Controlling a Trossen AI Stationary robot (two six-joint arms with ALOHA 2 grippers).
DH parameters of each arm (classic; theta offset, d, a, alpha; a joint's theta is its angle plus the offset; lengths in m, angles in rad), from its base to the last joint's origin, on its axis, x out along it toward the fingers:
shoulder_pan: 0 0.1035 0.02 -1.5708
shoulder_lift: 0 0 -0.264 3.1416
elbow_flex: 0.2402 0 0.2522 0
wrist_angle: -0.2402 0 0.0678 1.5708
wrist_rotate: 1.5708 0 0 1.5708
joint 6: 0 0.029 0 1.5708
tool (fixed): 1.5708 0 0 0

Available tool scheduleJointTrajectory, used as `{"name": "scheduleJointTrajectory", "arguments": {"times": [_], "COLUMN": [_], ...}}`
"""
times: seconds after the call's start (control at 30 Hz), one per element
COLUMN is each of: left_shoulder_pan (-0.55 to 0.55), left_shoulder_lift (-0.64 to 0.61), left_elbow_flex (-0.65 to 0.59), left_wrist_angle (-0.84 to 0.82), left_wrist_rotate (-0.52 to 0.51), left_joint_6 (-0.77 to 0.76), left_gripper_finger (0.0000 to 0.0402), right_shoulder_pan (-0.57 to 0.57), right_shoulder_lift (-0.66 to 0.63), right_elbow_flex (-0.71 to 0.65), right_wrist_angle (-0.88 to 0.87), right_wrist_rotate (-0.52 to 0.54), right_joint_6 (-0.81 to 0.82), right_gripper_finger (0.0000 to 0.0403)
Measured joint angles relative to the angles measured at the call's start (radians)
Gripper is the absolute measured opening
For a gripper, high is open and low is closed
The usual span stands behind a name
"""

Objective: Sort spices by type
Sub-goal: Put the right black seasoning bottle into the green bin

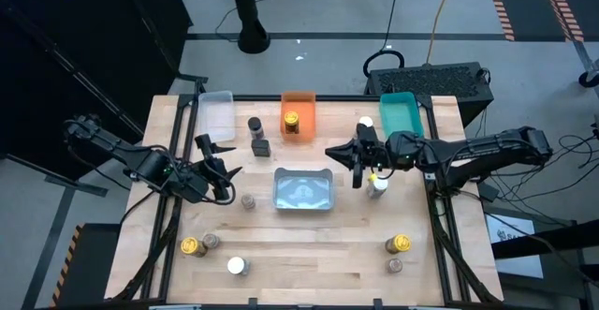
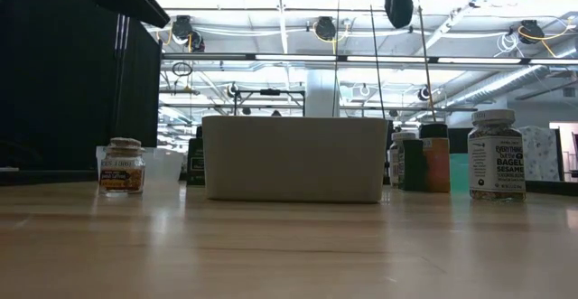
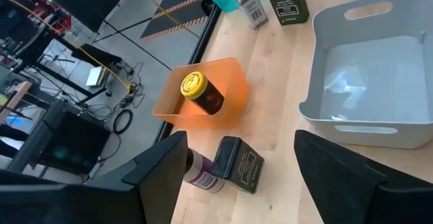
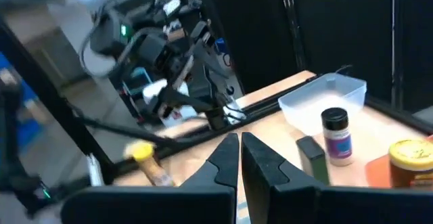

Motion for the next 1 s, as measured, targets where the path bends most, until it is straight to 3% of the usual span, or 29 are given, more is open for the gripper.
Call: {"name": "scheduleJointTrajectory", "arguments": {"times": [0.2, 0.3, 0.43, 0.57, 0.7, 0.87, 1.0], "left_shoulder_pan": [0.003, 0.014, 0.037, 0.055, 0.068, 0.085, 0.092], "left_shoulder_lift": [0.000, 0.000, 0.000, 0.000, 0.000, 0.000, 0.000], "left_elbow_flex": [0.000, 0.000, 0.000, 0.000, 0.000, 0.000, 0.000], "left_wrist_angle": [0.006, 0.027, 0.106, 0.158, 0.162, 0.159, 0.154], "left_wrist_rotate": [-0.026, -0.037, -0.054, -0.054, -0.054, -0.054, -0.049], "left_joint_6": [0.051, 0.082, 0.158, 0.215, 0.225, 0.232, 0.231], "left_gripper_finger": [0.0279, 0.0279, 0.0279, 0.0279, 0.0279, 0.0279, 0.0279], "right_shoulder_pan": [0.013, 0.015, 0.006, -0.043, -0.116, -0.230, -0.331], "right_shoulder_lift": [0.000, 0.005, 0.073, 0.188, 0.288, 0.333, 0.337], "right_elbow_flex": [0.001, 0.045, 0.206, 0.480, 0.677, 0.722, 0.701], "right_wrist_angle": [-0.009, -0.132, -0.477, -1.060, -1.534, -1.766, -1.789], "right_wrist_rotate": [-0.010, -0.008, 0.089, 0.200, 0.210, 0.109, 0.028], "right_joint_6": [0.053, 0.094, 0.174, 0.345, 0.474, 0.499, 0.471], "right_gripper_finger": [0.0035, 0.0060, 0.0087, 0.0099, 0.0108, 0.0135, 0.0170]}}
